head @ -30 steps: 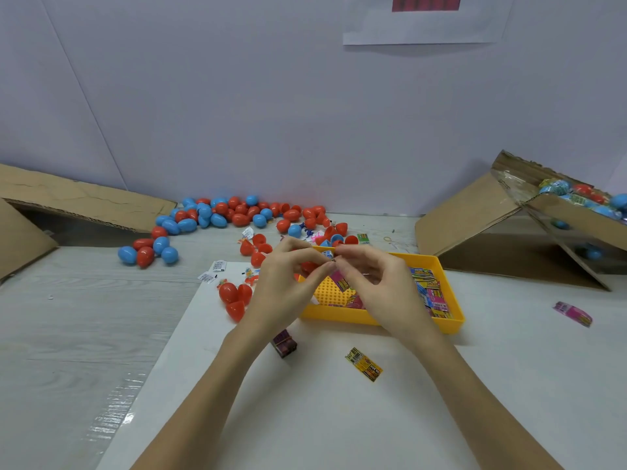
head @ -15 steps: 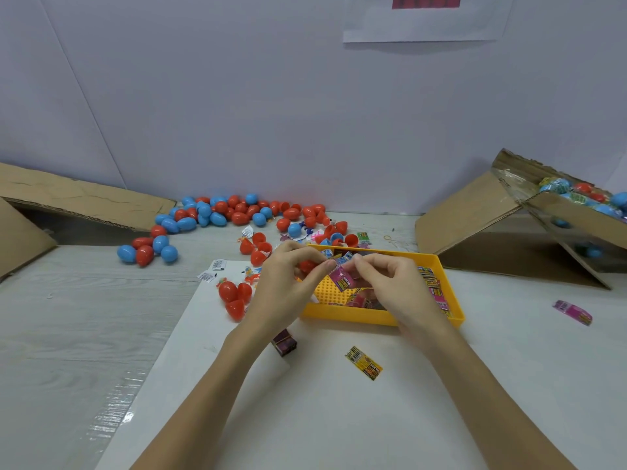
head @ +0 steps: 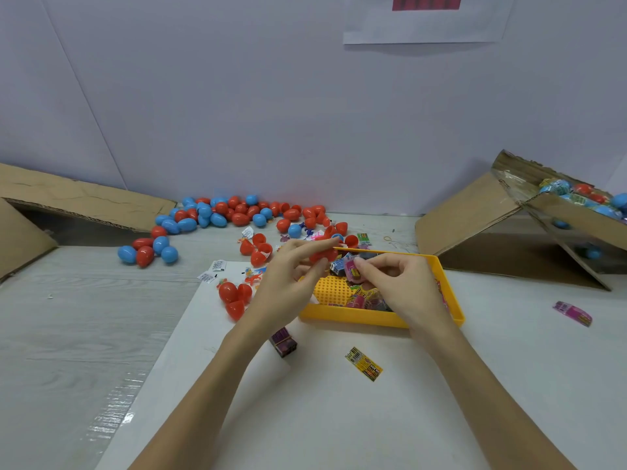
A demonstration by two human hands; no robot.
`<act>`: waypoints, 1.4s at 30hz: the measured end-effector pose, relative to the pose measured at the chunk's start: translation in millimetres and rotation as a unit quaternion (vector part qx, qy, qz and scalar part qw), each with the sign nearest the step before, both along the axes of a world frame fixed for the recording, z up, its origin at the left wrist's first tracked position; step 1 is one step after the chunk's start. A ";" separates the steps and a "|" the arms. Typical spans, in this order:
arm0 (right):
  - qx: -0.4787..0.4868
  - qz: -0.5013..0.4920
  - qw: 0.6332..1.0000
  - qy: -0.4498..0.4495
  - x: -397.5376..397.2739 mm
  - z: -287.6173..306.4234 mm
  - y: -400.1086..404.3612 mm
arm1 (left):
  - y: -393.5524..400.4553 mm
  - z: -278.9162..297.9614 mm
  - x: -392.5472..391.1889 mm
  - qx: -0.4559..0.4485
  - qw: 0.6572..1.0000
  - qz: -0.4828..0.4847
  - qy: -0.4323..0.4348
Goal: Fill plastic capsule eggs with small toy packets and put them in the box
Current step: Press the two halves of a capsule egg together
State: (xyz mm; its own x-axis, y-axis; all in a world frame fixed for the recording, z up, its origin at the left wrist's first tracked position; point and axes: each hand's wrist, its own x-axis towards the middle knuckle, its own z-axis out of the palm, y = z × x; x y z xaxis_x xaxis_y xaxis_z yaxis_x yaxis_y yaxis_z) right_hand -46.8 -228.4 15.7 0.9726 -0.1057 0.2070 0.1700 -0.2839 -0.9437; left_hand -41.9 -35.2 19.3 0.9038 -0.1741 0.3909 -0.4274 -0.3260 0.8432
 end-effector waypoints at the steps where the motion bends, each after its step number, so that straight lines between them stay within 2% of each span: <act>1: -0.008 -0.014 1.000 -0.008 1.0 -0.5 -0.6 | -0.3 0.7 -1.1 -0.014 1.000 -0.012 -0.002; 8: -0.070 -0.029 0.996 -0.048 0.6 -2.1 2.3 | -4.6 -2.8 -1.6 -0.012 1.000 -0.004 0.016; 17: -0.081 -0.028 0.995 -0.045 -0.5 -0.1 4.3 | -4.0 -4.0 -0.3 0.010 1.000 0.010 0.007; 28: -0.060 -0.039 0.996 -0.045 0.4 -0.4 4.3 | -3.1 -3.4 2.2 -0.039 0.999 0.021 0.020; 35: -0.097 -0.008 0.994 -0.058 -2.8 -2.1 8.8 | -5.1 -4.7 0.9 -0.039 0.999 0.011 0.023; 37: -0.066 0.007 0.997 -0.039 -1.8 -1.8 9.1 | -5.1 -4.2 0.1 -0.045 0.999 0.010 0.019; 42: 0.101 0.044 0.994 0.021 -1.7 -0.8 7.5 | -6.0 -5.1 0.0 -0.049 0.999 0.012 0.007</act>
State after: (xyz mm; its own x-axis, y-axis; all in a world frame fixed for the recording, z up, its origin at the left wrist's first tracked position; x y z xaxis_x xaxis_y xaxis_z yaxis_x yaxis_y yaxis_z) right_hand -48.5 -220.8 14.9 0.9872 -0.0554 0.1496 0.1453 -0.0747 -0.9866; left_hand -41.9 -41.1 14.3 0.9127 -0.1144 0.3923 -0.4086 -0.2512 0.8775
